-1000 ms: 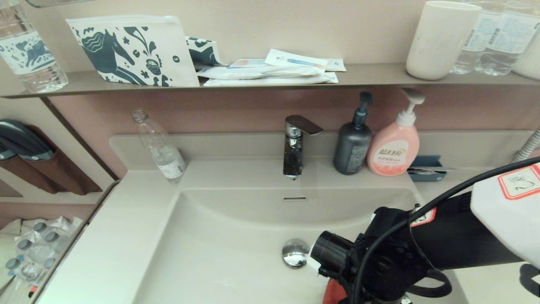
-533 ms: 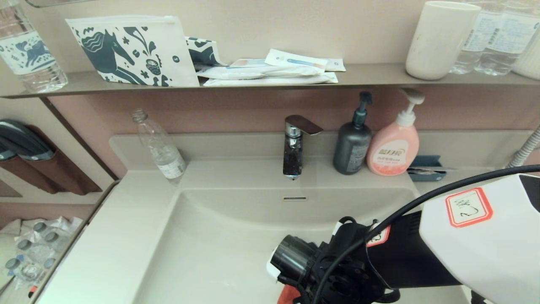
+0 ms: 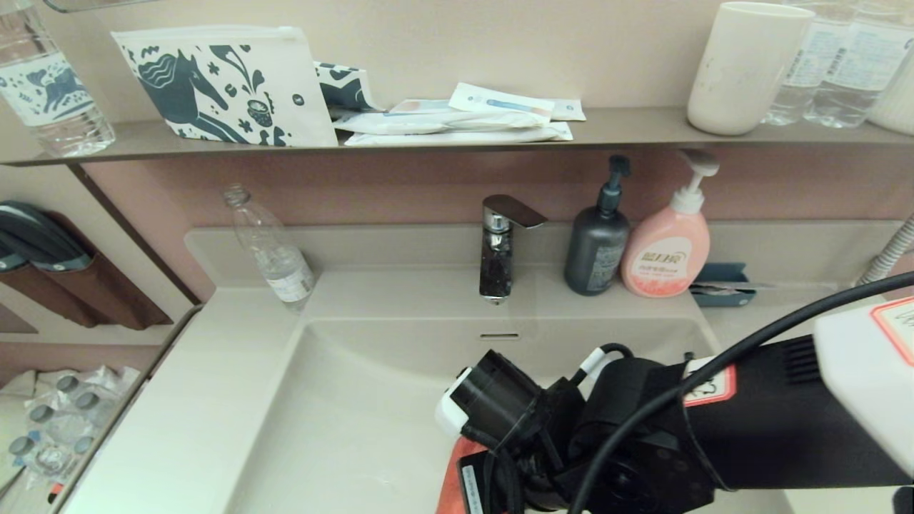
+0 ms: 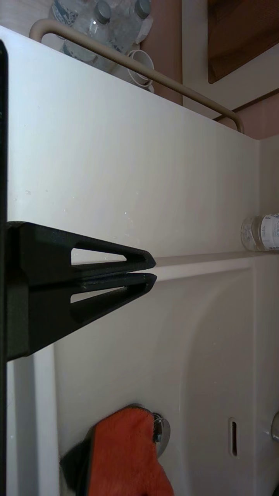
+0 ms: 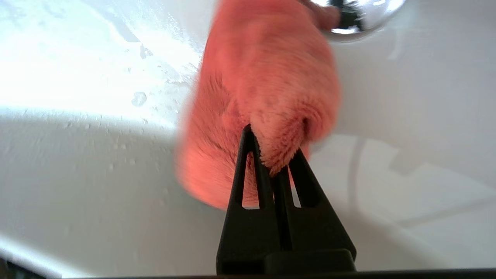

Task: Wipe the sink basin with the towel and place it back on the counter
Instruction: Wipe the sink

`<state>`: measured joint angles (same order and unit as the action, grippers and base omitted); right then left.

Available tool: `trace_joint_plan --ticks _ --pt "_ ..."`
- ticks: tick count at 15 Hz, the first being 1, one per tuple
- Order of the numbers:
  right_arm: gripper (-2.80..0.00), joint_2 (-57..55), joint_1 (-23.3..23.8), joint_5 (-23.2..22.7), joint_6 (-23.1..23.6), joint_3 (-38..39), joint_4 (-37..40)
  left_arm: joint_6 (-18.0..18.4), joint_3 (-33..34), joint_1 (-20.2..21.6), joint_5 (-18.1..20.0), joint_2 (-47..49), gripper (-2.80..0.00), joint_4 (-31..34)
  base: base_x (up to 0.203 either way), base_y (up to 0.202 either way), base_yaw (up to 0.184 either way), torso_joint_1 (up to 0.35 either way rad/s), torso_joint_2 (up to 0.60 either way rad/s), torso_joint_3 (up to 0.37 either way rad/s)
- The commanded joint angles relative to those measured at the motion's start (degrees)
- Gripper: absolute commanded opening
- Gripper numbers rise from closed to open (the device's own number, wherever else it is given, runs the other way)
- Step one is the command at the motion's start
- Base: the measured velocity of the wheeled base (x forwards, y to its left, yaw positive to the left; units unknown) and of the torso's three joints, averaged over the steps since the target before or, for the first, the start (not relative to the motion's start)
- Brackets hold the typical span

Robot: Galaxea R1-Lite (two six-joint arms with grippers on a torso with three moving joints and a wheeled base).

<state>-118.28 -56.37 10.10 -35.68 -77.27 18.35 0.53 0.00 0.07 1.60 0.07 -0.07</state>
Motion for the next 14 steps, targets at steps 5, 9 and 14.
trace_joint_plan --ticks 5,9,14 --pt "-2.8 17.05 0.7 0.13 4.15 8.85 1.1 -0.01 0.0 0.01 0.07 0.01 -2.8 -0.01 0.0 0.0 0.0 0.0 0.0 0.0" --pt "-2.8 24.56 2.37 1.8 5.44 14.8 2.7 -0.01 0.0 0.01 0.0 0.01 -2.8 -0.01 0.0 0.0 0.0 0.0 0.0 0.0" --pt "-2.8 33.31 7.87 2.48 5.8 19.91 2.84 -0.01 0.0 0.01 0.06 0.01 -2.8 -0.01 0.0 0.0 0.0 0.0 0.0 0.0"
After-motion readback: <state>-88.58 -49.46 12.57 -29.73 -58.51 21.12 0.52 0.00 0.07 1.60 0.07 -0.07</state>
